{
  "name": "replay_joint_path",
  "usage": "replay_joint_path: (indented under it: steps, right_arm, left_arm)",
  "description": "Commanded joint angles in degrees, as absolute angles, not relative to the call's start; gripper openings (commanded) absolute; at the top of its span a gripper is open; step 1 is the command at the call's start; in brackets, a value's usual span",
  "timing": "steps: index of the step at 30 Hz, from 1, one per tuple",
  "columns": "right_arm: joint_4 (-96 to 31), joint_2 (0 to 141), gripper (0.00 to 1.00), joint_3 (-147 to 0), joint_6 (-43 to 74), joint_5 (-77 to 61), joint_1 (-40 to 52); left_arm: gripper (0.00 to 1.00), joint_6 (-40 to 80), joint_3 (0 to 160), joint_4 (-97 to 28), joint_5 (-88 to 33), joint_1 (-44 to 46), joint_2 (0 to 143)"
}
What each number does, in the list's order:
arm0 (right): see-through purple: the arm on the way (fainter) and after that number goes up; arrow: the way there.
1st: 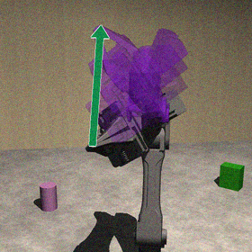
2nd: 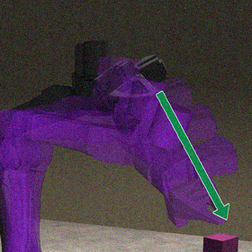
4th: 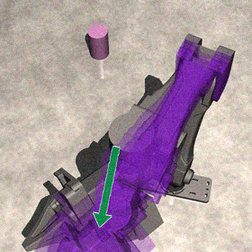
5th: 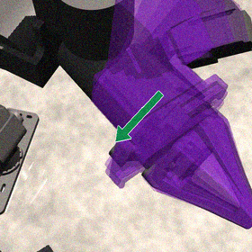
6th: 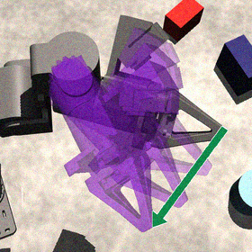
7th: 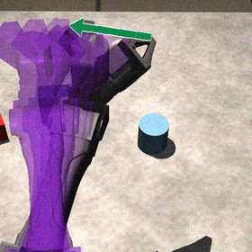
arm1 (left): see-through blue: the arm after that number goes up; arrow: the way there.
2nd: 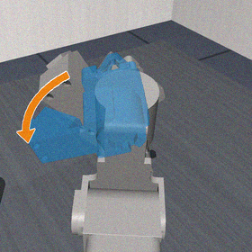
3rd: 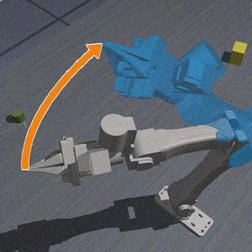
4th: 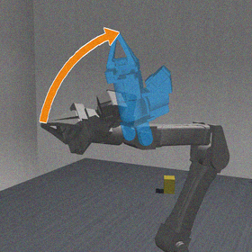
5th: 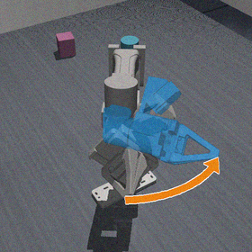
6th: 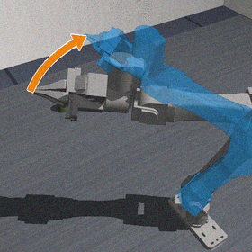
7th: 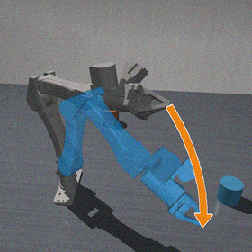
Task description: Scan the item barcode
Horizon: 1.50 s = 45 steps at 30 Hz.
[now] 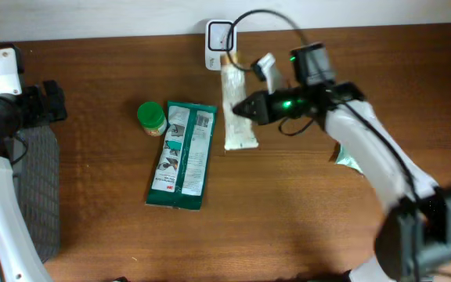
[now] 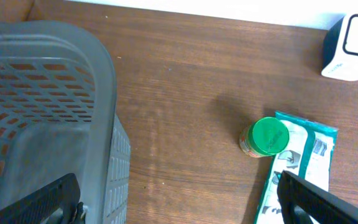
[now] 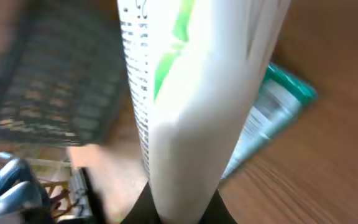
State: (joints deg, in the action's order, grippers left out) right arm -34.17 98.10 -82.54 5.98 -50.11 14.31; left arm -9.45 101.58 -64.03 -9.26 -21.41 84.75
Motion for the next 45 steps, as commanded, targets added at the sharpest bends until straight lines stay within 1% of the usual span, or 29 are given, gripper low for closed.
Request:
replay_joint_path:
  steps: [1,3,4,6,8,9,12,14,16,17,19,20,23,24,25,26,28,32,35,42,45]
  right_arm:
    - [-33.6,92.2,0.04,-83.6,4.4,-64.2,11.8]
    - [-33.6,90.6,0.04,-83.6,5.0,-71.0,10.0]
    - [-33.6,90.3,0.04,-83.6,7.8,-72.9,9.0]
    - [-33.6,90.3,0.04,-83.6,8.9,-72.9,8.6]
    - [-33.4,90.3,0.04,-83.6,12.2,-69.0,8.6]
    - [-33.4,90.3,0.04,-83.6,15.3,-64.2,8.7]
    - [-34.6,90.5,0.04,-84.7,17.5,-55.4,8.7]
    - [-43.1,93.4,0.04,-94.0,14.2,-45.3,10.2]
    - [-52.9,99.1,0.04,-108.3,9.0,-31.8,14.0]
    - [-55.4,102.3,0.04,-113.8,7.6,-24.9,16.0]
    - [-56.9,107.4,0.04,-120.0,5.1,-13.1,19.1]
    - [-55.7,111.0,0.04,-122.3,3.0,-5.3,20.9]
    - [-44.9,119.0,0.04,-122.3,-4.9,15.9,24.6]
    - [-39.5,122.5,0.04,-122.3,-11.0,21.2,25.6]
    - [-34.2,125.9,0.04,-122.3,-18.1,23.9,26.2]
    - [-29.6,128.9,0.04,-122.3,-22.3,27.7,26.3]
    - [-22.6,133.4,0.04,-122.3,-27.5,33.0,26.3]
    - [-13.8,140.2,0.04,-122.3,-36.8,35.8,26.2]
    - [-9.7,143.8,0.04,-122.3,-42.3,37.1,26.2]
    - [-8.4,144.2,0.04,-122.3,-43.1,39.6,26.6]
    - [-8.8,142.2,0.04,-122.3,-43.0,39.7,26.7]
  left_arm:
    - [0.99,-10.2,102.1,-64.0,-9.9,-21.5,84.2]
    - [0.99,-10.2,102.1,-64.0,-9.9,-21.5,84.2]
    - [0.99,-10.2,102.1,-64.0,-9.9,-21.5,84.2]
    - [0.99,-10.2,102.1,-64.0,-9.9,-21.5,84.2]
    - [0.99,-10.2,102.1,-64.0,-9.9,-21.5,84.2]
    - [0.99,-10.2,102.1,-64.0,-9.9,-21.5,84.2]
    - [0.99,-10.2,102.1,-64.0,-9.9,-21.5,84.2]
    - [0.99,-10.2,102.1,-64.0,-9.9,-21.5,84.2]
    - [0.99,-10.2,102.1,-64.0,-9.9,-21.5,84.2]
    - [0.99,-10.2,102.1,-64.0,-9.9,-21.5,84.2]
    - [0.99,-10.2,102.1,-64.0,-9.9,-21.5,84.2]
    - [0.99,-10.2,102.1,-64.0,-9.9,-21.5,84.2]
    - [0.99,-10.2,102.1,-64.0,-9.9,-21.5,84.2]
    - [0.99,-10.2,102.1,-64.0,-9.9,-21.5,84.2]
    - [0.99,-10.2,102.1,-64.0,-9.9,-21.5,84.2]
    - [0.99,-10.2,102.1,-64.0,-9.9,-21.5,84.2]
    - [0.99,-10.2,102.1,-64.0,-9.9,-21.5,84.2]
    - [0.99,-10.2,102.1,-64.0,-9.9,-21.5,84.2]
    - [0.99,-10.2,102.1,-64.0,-9.8,-21.5,84.2]
    - [0.99,-10.2,102.1,-64.0,-9.9,-21.5,84.2]
    - [0.99,-10.2,102.1,-64.0,-9.9,-21.5,84.2]
